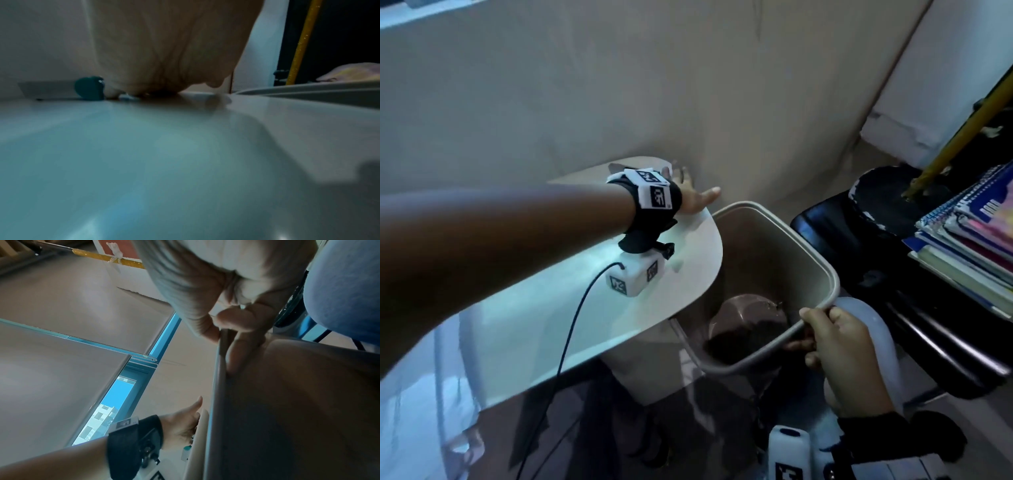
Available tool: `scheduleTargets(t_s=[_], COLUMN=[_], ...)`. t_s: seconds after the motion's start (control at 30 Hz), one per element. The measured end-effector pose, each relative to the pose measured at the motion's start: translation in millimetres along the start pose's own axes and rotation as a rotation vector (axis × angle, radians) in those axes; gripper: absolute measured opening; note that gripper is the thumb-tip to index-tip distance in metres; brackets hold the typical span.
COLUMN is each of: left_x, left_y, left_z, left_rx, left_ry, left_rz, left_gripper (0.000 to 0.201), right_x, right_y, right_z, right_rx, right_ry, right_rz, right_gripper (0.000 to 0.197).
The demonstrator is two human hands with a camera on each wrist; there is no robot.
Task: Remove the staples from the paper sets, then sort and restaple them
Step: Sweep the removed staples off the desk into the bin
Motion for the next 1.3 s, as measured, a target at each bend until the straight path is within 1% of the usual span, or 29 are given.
scheduleTargets(t_s=[0.1, 0.17, 0.23, 0.3, 0.37, 0.4, 0.43, 0.47, 0.5, 0.57, 0.6, 0.67, 0.73, 0.8, 0.83, 0.9, 1.07, 1.2, 1.27, 1.3], left_x=[-11.5, -25.4, -44.9, -72.3, -98.5, -106.1, -109.0, -107.0, -102.1, -91.9, -89.2, -90.6, -98.3, -104.0, -105.3, -107.1, -108.2, -108.4, -108.6, -108.5], left_y=[-8.5, 3.0, 29.5, 69.2, 106.7, 118.2, 123.1, 123.1, 120.1, 111.5, 107.1, 103.9, 110.2, 119.6, 122.6, 123.6, 120.5, 120.9, 121.2, 121.4], left_z=[0.2, 7.8, 24.0, 50.6, 70.8, 74.1, 72.5, 66.5, 56.4, 22.8, 0.7, -48.6, -95.2, -127.1, -134.7, -137.0, -129.0, -129.3, -128.1, -128.2], left_rx=[-0.019, -0.091, -0.215, -0.413, -0.590, -0.628, -0.630, -0.601, -0.547, -0.377, -0.284, -0.125, 0.001, 0.093, 0.123, 0.144, 0.131, 0.124, 0.118, 0.120], left_ry=[-0.068, -0.113, -0.132, -0.147, -0.075, -0.035, -0.029, -0.065, -0.110, -0.167, -0.164, -0.049, 0.051, 0.097, 0.113, 0.133, 0.115, 0.135, 0.139, 0.145], left_rz=[0.012, -0.024, -0.088, -0.183, -0.278, -0.287, -0.249, -0.165, -0.059, 0.121, 0.168, 0.180, 0.171, 0.201, 0.214, 0.218, 0.219, 0.240, 0.251, 0.260], left_gripper=[0.085, 0.085, 0.083, 0.078, 0.071, 0.071, 0.072, 0.074, 0.075, 0.074, 0.074, 0.074, 0.077, 0.083, 0.086, 0.086, 0.088, 0.088, 0.088, 0.087], right_x=[-1.4, -1.9, -5.0, -9.0, -13.5, -15.0, -16.3, -16.6, -18.1, -22.3, -25.6, -33.5, -40.0, -46.2, -49.1, -55.7, -70.2, -76.6, -80.9, -82.3], right_y=[-3.7, -5.3, -6.4, -7.6, -9.7, -9.8, -10.0, -10.9, -11.4, -13.4, -14.3, -14.7, -14.3, -12.1, -10.9, -6.8, 3.5, -11.2, -28.3, -37.4], right_z=[-1.3, -0.6, -2.2, -3.4, -4.3, -2.7, -0.1, 5.2, 9.9, 17.8, 21.5, 28.4, 35.0, 39.3, 41.7, 45.5, 58.5, 73.5, 88.9, 97.5], right_rx=[0.011, 0.012, 0.032, 0.051, 0.077, 0.075, 0.067, 0.051, 0.035, 0.005, -0.007, -0.020, -0.026, -0.026, -0.024, -0.022, -0.080, -0.145, -0.236, -0.280], right_ry=[-0.015, -0.009, -0.011, -0.019, 0.024, 0.068, 0.096, 0.094, 0.065, 0.059, 0.070, 0.068, 0.069, 0.078, 0.081, 0.091, 0.154, 0.190, 0.203, 0.223], right_rz=[-0.006, -0.001, -0.001, 0.005, 0.025, 0.038, 0.048, 0.064, 0.070, 0.086, 0.089, 0.074, 0.059, 0.036, 0.027, 0.023, 0.015, 0.041, 0.036, 0.011], right_gripper=[0.019, 0.019, 0.022, 0.024, 0.022, 0.021, 0.025, 0.027, 0.024, 0.022, 0.024, 0.025, 0.025, 0.025, 0.025, 0.025, 0.025, 0.018, 0.028, 0.034])
Point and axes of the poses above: each hand's wrist, its own y-axis away from the middle knuckle, its own x-axis out of the back of the hand, z = x × y, the point moved 7 cm from there along -y, towards the middle knuckle, and after that the axes turned 15 degrees about -z, right-handed, at the moved point
